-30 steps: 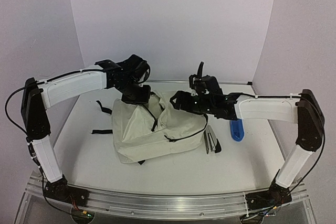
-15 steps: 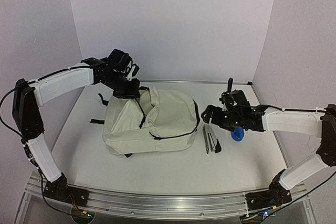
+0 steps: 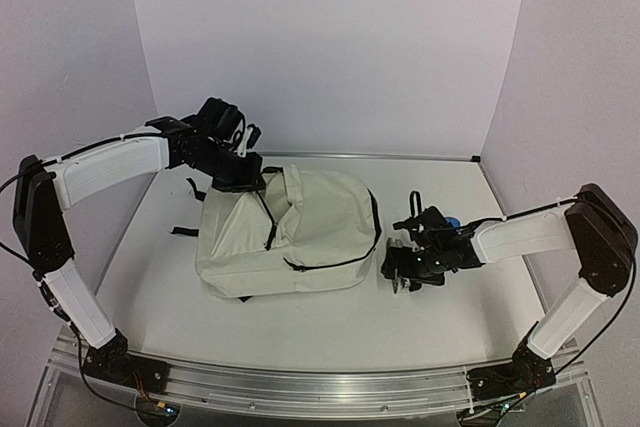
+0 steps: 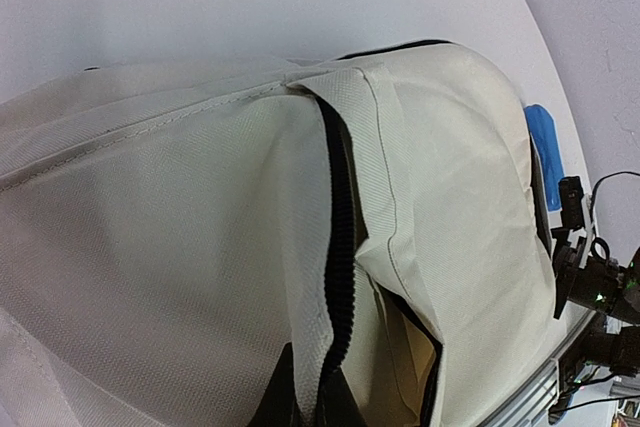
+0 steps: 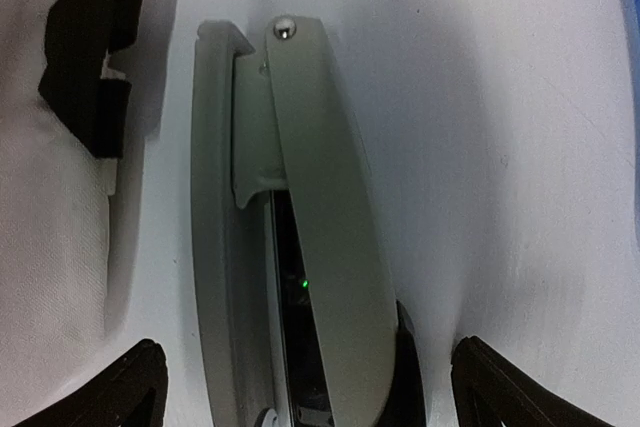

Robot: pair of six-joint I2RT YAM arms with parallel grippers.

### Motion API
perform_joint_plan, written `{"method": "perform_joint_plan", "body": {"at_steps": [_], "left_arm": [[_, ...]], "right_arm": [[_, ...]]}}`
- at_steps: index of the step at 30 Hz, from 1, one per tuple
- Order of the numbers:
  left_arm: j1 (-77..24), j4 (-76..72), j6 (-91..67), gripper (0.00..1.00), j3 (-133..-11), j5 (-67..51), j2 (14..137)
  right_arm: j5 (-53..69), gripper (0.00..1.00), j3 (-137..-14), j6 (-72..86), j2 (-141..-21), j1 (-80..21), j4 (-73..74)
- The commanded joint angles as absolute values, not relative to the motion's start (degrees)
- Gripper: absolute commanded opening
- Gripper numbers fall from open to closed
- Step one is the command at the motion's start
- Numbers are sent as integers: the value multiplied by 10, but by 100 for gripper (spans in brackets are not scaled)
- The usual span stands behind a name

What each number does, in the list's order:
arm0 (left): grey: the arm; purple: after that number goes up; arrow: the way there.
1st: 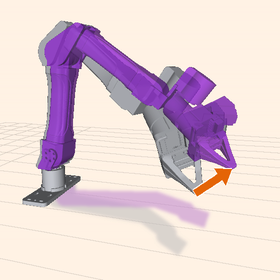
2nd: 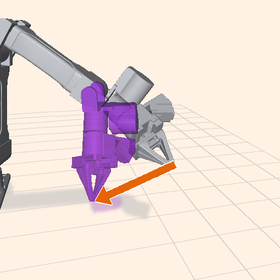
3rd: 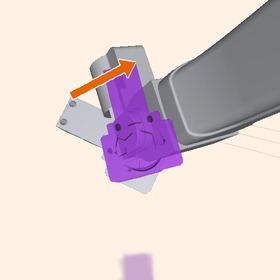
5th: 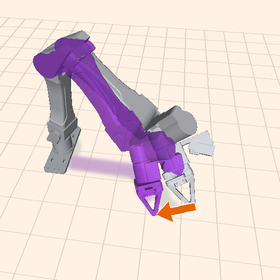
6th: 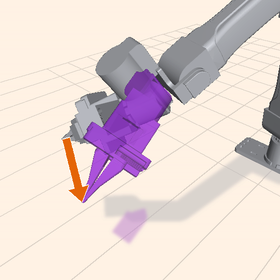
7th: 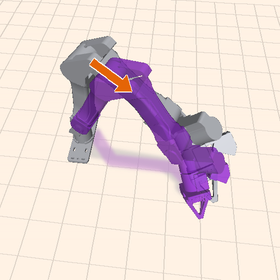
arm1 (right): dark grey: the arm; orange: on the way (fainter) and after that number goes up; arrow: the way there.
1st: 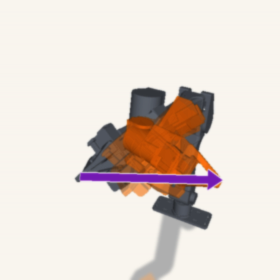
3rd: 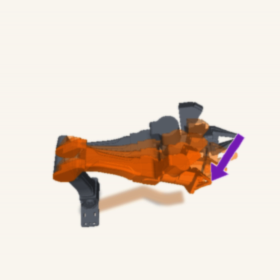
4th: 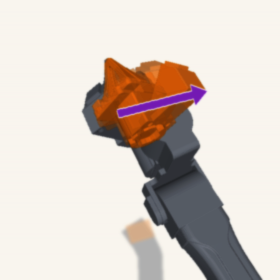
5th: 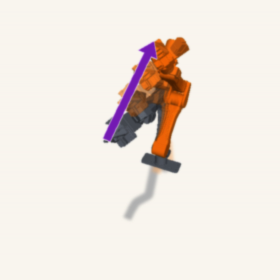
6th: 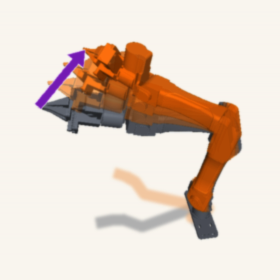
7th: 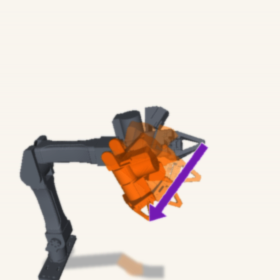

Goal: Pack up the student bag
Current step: Pick up the stationery from the center of the board.

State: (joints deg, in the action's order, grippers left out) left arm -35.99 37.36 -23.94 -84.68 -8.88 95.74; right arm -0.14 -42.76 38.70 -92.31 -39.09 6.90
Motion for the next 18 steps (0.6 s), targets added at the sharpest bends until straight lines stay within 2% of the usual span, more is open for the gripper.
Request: {"method": "perform_joint_plan", "body": {"at_steps": [1, 4, 9, 13, 16, 18], "left_arm": [[-358, 339, -245, 0, -853, -102, 915], [-358, 341, -244, 0, -855, -102, 915], [-357, 346, -241, 0, -864, -100, 920], [-358, 346, -239, 0, -869, -99, 926], [-357, 346, -242, 0, -871, -98, 931], [-356, 345, -251, 0, -870, -95, 932]], "right_arm": [[-38, 98, -440, 397, -929, -398, 80], [-58, 93, -439, 402, -922, -398, 88], [-74, 76, -439, 404, -928, -409, 106], [-90, 69, -440, 408, -936, -425, 121], [-89, 58, -440, 413, -932, -427, 122], [-97, 54, -441, 415, -916, -427, 123]]}}
